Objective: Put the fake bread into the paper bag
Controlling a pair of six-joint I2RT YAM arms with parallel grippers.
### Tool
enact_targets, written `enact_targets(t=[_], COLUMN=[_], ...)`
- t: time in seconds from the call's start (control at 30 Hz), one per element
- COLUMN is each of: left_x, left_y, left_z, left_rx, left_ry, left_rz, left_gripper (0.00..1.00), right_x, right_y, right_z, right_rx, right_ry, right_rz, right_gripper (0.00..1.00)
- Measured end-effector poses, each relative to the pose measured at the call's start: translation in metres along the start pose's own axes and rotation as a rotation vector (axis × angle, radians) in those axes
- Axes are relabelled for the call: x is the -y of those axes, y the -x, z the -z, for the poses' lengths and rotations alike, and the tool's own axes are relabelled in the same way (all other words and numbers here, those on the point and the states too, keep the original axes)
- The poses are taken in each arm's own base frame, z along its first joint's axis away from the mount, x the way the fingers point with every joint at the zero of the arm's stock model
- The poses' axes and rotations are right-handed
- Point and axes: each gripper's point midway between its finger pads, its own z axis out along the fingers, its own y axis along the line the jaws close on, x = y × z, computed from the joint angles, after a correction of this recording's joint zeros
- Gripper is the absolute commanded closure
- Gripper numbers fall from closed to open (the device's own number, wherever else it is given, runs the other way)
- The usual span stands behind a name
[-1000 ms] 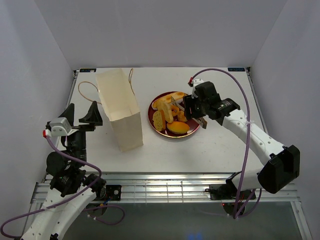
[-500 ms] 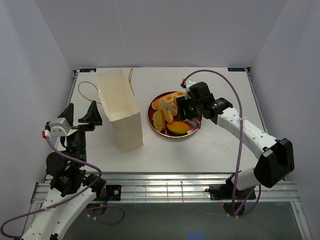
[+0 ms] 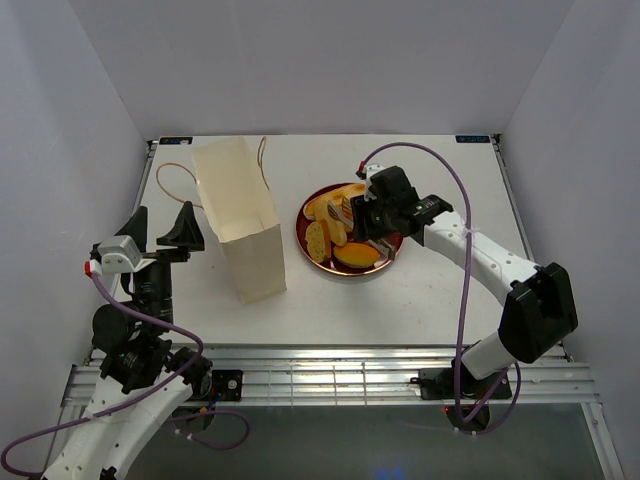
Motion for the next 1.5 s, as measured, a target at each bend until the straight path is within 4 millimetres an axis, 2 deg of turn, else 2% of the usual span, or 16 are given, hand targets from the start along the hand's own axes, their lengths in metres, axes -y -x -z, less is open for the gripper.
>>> enact_targets(t=[0.13, 0.47, 0.53, 0.97, 1.13, 1.37, 1.5], left_x=[0.000, 0.000, 0.000, 0.000, 0.000, -0.001, -0.002], left_y=[-0.001, -0.004, -0.004, -0.004, -0.004, -0.006, -0.006], left_z=[0.000, 0.000, 0.000, 0.000, 0.000, 0.000, 0.000], left_rx=[-0.002, -0.007, -0.007, -0.008, -0.008, -0.011, -0.012], left_ry=[0.000, -0.001, -0.001, 0.000, 0.000, 0.004, 0.011], left_rz=[-0.001, -0.004, -0.004, -0.004, -0.004, -0.006, -0.008], left_gripper=[0.02, 0.02, 0.02, 0.02, 0.02, 0.02, 0.02], right_x=[0.001, 0.001, 0.001, 0.005, -0.001, -0.019, -0.033], right_y=[-0.001, 0.003, 0.004, 0.028, 0.048, 0.095, 0.112], right_z=[-0.003, 0.000, 0.006, 0.048, 0.075, 0.135, 0.161], right_rx=[-0.003, 0.012, 0.021, 0.113, 0.159, 0.306, 0.358], right_ry=[-0.005, -0.007, -0.013, -0.050, -0.038, 0.016, 0.060], right_rz=[-0.004, -0.006, -0.005, -0.003, -0.003, 0.015, 0.041], right_gripper=[0.61, 0.64, 0.67, 0.68, 0.67, 0.66, 0.65])
